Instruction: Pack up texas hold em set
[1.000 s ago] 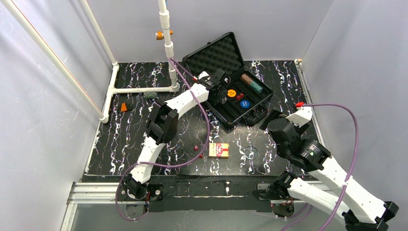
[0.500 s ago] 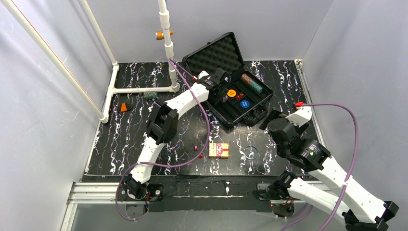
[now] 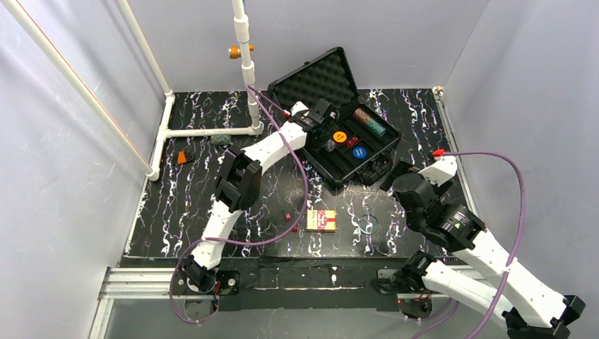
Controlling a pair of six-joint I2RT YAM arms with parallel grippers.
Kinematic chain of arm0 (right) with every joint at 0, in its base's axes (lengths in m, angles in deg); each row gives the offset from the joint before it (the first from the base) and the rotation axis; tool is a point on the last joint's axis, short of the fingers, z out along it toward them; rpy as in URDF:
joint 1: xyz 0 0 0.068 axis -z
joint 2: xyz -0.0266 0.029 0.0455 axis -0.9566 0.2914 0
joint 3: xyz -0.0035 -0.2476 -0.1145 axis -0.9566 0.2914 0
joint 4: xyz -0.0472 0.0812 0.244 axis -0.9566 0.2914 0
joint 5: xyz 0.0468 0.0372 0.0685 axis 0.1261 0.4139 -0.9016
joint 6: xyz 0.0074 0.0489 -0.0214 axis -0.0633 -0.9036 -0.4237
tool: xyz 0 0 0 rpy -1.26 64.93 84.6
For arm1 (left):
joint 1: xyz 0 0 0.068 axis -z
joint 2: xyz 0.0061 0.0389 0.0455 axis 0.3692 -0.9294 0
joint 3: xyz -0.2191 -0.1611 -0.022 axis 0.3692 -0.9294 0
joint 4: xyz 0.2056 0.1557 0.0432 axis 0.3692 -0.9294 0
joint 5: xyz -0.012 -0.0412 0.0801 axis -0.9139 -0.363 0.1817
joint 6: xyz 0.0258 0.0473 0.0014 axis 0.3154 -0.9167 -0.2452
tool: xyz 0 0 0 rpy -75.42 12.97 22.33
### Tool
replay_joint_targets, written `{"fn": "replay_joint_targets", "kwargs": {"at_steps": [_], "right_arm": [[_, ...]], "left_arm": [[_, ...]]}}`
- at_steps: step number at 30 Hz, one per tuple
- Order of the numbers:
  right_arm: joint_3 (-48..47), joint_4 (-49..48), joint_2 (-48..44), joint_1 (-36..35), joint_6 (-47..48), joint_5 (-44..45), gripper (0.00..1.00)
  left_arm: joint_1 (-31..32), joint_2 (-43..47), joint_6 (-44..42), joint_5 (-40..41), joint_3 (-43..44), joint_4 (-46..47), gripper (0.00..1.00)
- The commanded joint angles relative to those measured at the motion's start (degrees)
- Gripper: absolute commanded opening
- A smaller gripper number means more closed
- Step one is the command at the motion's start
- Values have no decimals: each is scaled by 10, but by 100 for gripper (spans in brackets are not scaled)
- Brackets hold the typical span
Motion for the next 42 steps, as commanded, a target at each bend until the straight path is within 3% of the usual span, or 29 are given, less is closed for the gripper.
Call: {"fn": "replay_joint_targets", "kwargs": {"at_steps": [1, 5, 15, 24, 29, 35, 42], "right_arm": [[0, -21, -2, -4, 3, 8, 100], [2, -26, -1, -4, 3, 6, 100], [-3, -32, 9, -4, 7, 2, 100], [-16, -40, 29, -4, 18, 13, 100], [-28, -40, 38, -4, 37, 14, 100], [-38, -44, 58, -4, 48, 8, 100], [-35, -68, 76, -4, 49, -21, 100]], "left_arm": [[3, 9, 9, 30, 9, 18, 64], [3, 16, 15, 31, -1, 14, 73], [3, 53, -36, 35, -6, 22, 75], [7, 120, -133, 53, -42, 31, 95], [7, 224, -235, 98, -136, 57, 97], [0, 391, -379, 137, -338, 149, 98], [-27, 550, -472, 164, -471, 140, 98]]}}
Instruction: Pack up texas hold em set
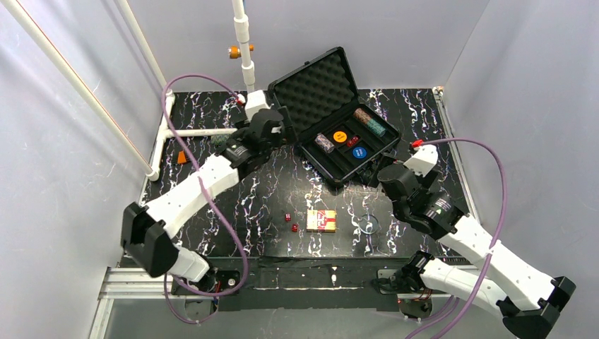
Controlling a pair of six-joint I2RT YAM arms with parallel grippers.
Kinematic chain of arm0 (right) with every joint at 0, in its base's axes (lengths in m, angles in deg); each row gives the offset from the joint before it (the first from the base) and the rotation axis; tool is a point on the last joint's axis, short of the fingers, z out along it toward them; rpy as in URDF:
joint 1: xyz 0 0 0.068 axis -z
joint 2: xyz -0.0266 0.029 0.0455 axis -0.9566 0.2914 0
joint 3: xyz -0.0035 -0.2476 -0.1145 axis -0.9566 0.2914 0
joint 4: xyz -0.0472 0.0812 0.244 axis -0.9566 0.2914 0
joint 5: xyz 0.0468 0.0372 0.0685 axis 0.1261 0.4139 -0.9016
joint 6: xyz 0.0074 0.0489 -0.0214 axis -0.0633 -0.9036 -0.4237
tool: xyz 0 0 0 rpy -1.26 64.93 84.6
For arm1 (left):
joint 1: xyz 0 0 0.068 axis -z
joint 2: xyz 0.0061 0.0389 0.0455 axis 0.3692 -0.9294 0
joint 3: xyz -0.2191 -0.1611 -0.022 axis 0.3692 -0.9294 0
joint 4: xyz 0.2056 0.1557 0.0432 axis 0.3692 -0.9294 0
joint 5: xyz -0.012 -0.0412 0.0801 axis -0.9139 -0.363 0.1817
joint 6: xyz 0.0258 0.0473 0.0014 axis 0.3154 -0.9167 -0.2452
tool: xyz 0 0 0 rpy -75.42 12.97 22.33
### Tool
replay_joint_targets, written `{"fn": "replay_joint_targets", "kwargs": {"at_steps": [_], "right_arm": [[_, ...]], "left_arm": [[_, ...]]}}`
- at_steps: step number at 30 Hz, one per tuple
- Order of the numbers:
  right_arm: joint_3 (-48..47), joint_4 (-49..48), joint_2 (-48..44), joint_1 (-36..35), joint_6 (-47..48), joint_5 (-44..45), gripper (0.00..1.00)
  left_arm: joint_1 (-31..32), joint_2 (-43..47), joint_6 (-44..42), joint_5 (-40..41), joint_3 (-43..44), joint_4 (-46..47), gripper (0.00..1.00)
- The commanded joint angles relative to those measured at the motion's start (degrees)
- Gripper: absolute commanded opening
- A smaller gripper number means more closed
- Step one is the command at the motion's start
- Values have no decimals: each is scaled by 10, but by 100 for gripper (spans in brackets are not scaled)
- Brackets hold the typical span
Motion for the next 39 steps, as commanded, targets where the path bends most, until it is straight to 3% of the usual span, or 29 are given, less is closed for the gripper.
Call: {"fn": "replay_joint_targets", "kwargs": {"at_steps": [1, 6, 11, 17, 20, 25, 29, 39], "right_arm": [[-20, -39, 7, -4, 7, -16, 100], [-19, -70, 13, -4, 16, -48, 100], [-16, -103, 23, -4, 25, -76, 100], [-7, -179, 4, -4, 99, -200, 100], [25, -245, -28, -4, 139, -252, 100], [56, -292, -43, -4, 120, -267, 100], [35, -278, -5, -4, 124, -284, 100], [-75, -212, 154, -4, 178, -359, 100]], "left_arm": [[-22, 84, -87, 49, -59, -9, 98], [-81, 163, -84, 2, -92, -83, 98], [-112, 236, -134, -5, -122, -114, 98], [-131, 290, -159, -25, -117, -170, 98], [-133, 312, -188, -10, -125, -172, 98], [-134, 354, -201, 30, -175, -156, 98], [-134, 382, -209, 28, -225, -114, 98], [-134, 392, -244, 64, -233, -120, 98]]}}
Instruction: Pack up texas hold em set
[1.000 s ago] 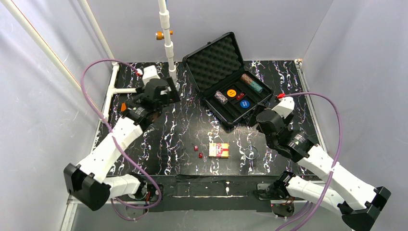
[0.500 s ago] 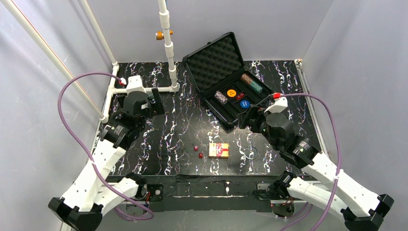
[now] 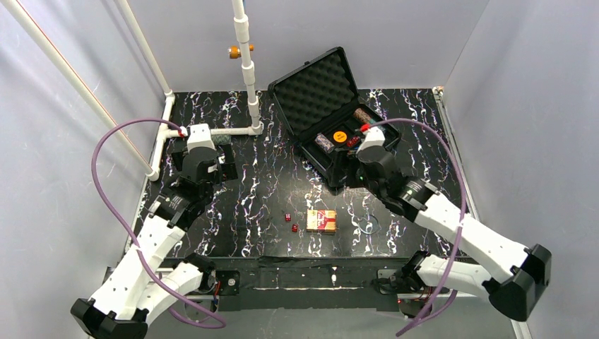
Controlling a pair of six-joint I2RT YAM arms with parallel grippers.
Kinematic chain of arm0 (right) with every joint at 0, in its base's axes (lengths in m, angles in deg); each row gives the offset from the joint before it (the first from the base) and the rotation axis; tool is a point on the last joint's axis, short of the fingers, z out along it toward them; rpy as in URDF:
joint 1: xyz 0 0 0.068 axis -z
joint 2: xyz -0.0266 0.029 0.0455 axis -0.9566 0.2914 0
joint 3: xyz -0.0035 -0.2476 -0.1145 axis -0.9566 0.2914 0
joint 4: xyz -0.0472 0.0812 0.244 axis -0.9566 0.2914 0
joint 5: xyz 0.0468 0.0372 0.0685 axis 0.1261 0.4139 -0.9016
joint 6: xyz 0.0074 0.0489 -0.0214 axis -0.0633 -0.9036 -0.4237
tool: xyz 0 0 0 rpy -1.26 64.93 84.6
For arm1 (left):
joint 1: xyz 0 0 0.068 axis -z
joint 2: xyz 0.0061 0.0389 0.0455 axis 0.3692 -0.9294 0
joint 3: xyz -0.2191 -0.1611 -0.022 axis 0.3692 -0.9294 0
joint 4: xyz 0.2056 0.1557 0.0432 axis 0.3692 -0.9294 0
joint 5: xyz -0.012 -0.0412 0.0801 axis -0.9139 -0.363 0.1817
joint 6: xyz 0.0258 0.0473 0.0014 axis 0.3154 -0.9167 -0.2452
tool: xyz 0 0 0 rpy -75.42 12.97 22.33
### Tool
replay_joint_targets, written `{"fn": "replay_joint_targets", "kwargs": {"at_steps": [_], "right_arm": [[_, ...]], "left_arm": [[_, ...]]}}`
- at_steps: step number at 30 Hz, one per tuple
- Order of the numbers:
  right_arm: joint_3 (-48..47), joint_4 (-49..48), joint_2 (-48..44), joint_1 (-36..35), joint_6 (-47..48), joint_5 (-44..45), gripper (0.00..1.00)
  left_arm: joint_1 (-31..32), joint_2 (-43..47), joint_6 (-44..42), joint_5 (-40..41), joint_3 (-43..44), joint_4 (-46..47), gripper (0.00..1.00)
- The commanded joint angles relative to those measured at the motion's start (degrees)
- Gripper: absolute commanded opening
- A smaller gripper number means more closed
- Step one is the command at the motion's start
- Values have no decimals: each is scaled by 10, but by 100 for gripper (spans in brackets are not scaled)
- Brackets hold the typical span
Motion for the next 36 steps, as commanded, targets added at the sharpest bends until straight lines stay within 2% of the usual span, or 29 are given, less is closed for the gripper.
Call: {"fn": "replay_joint_targets", "kwargs": {"at_steps": [1, 12, 22, 30, 36], "right_arm": [[-71, 15, 51, -4, 43, -41, 100], [-125, 29, 141, -5, 69, -71, 100], [-169, 130, 226, -32, 46, -13, 100], [-161, 112, 259, -53, 57, -68, 100], [-193, 114, 338, -98, 59, -84, 100]], "left_arm": [[-3, 17, -21, 47, -3, 4, 98], [-3, 27, -20, 50, 0, -1, 98], [-3, 17, -19, 30, 4, 0, 98], [-3, 14, -22, 29, 4, -1, 98], [-2, 14, -22, 32, 4, 0, 98]]}}
